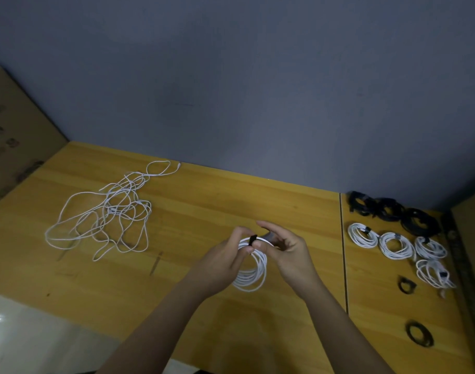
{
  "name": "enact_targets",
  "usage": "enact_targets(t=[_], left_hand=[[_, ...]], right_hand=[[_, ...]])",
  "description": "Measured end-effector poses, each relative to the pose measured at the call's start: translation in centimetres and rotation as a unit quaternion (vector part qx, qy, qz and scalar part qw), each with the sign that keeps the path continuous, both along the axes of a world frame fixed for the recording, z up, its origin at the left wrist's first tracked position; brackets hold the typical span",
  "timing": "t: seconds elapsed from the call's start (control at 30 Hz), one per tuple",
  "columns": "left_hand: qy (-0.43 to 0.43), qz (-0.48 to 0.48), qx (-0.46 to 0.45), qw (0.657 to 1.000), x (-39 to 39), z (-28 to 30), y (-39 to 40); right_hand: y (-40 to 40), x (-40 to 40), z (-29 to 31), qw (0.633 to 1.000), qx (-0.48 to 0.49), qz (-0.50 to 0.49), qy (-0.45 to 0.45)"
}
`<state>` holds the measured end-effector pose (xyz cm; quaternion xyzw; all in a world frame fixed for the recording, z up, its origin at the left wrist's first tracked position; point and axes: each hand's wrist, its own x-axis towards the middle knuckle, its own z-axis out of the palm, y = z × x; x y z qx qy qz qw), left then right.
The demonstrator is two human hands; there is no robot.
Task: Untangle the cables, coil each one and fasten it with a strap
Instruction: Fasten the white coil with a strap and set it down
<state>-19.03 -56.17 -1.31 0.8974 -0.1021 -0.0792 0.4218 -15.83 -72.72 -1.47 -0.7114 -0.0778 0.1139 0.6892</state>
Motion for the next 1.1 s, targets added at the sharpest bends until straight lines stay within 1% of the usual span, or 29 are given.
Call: enact_targets(t=[0.13, 0.37, 0.5, 0.57, 0.67, 0.83, 0.9, 1.03, 1.1], left_hand=[[0.002, -0.002, -0.032, 0.999, 0.0, 0.1, 0.0], [-0.013, 0.008, -0.04, 0.999, 0.1, -0.1, -0.2], [-0.016, 0.022, -0.04, 0.999, 0.3, -0.2, -0.4], [-0.004, 0.027, -0.039, 0.999, 0.4, -0.3, -0.6], [0.008, 0.036, -0.046, 0.998, 0.2, -0.2, -0.7], [-0.014, 0.011, -0.041, 0.999, 0.1, 0.0, -0.6], [-0.018, 0.016, -0.035, 0.999, 0.1, -0.2, -0.6], [-0.023, 0.018, -0.029, 0.999, -0.3, -0.5, -0.4], [-0.03, 0.008, -0.029, 0.999, -0.4, -0.8, -0.4]], right_hand=[[0.1, -0.2, -0.2, 1.0, 0.002, -0.007, -0.009], [0.0, -0.4, -0.3, 1.0, 0.003, -0.026, -0.006], [-0.1, -0.4, -0.5, 0.998, 0.04, -0.04, 0.025], [-0.3, -0.4, -0.6, 0.998, 0.042, -0.041, 0.032], [-0.6, -0.3, -0.5, 0.999, 0.026, -0.039, 0.024], [-0.7, -0.2, -0.1, 0.999, 0.029, -0.034, 0.009], [-0.8, -0.2, -0.1, 0.999, 0.03, -0.03, 0.022], [-1.3, -0.2, 0.0, 0.995, 0.05, -0.01, 0.085], [-1.6, 0.0, 0.1, 0.994, 0.053, -0.023, 0.093]])
